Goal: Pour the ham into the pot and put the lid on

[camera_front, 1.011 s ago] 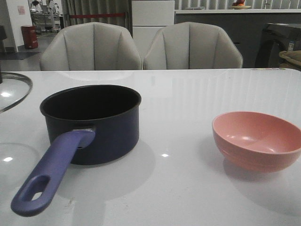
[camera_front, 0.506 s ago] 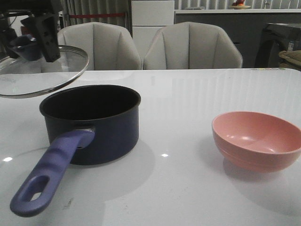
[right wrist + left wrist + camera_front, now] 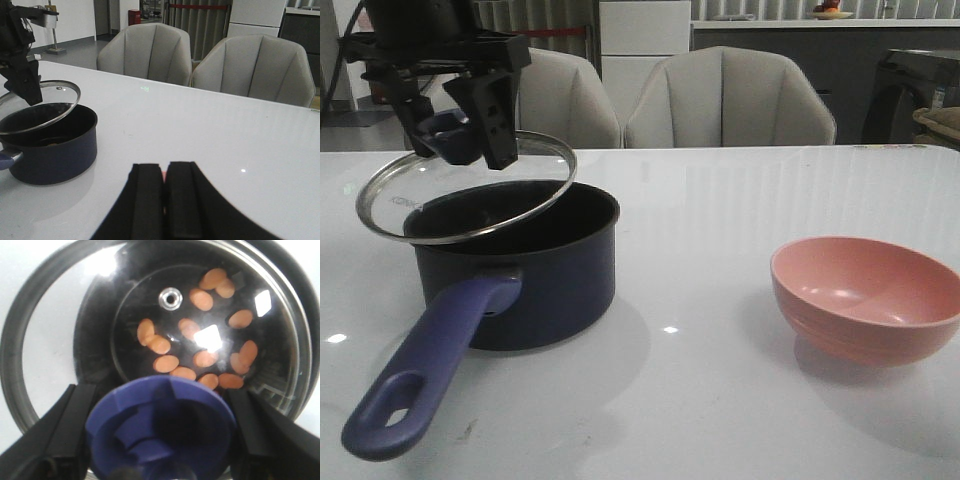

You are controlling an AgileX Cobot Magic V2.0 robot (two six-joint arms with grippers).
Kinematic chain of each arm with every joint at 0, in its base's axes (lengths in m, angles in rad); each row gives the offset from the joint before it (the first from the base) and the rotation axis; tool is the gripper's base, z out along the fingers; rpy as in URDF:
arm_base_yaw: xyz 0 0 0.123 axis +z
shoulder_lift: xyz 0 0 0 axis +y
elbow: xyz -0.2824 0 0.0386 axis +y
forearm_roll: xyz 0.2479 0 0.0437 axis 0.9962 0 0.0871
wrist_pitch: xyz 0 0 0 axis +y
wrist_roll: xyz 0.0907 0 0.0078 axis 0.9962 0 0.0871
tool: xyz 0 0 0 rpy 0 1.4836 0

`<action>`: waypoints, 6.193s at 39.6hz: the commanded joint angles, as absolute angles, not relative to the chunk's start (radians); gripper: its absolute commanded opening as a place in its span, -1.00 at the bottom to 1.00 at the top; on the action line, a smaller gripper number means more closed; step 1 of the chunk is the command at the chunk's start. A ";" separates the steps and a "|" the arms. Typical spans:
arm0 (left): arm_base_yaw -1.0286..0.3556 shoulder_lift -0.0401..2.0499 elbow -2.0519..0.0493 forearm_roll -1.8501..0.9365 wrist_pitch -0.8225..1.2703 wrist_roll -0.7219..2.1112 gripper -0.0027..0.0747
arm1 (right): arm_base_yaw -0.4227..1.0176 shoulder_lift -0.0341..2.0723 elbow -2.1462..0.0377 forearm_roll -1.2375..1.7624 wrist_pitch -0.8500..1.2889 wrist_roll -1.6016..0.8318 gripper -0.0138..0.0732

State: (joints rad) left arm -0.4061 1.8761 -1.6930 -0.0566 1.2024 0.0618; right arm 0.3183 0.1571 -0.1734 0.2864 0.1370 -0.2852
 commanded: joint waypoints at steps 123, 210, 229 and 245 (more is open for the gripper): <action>-0.461 1.911 -1.798 -0.047 1.287 0.094 0.51 | 0.316 0.165 -0.200 0.292 0.061 -0.288 -0.37; -0.178 0.523 -0.685 -0.025 0.675 0.030 0.23 | 0.316 0.165 -0.200 0.292 0.061 -0.288 -0.37; -0.178 0.007 -0.426 -0.030 0.569 0.030 0.23 | 0.316 0.165 -0.200 0.292 0.061 -0.288 -0.37; -0.178 -0.024 -0.380 -0.030 0.489 0.030 -0.64 | 0.316 0.165 -0.200 0.292 0.061 -0.288 -0.37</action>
State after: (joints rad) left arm -0.1816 -0.0071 -0.3591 -0.0214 0.5859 0.0396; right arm 0.3183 0.1571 -0.1734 0.2864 0.1370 -0.2852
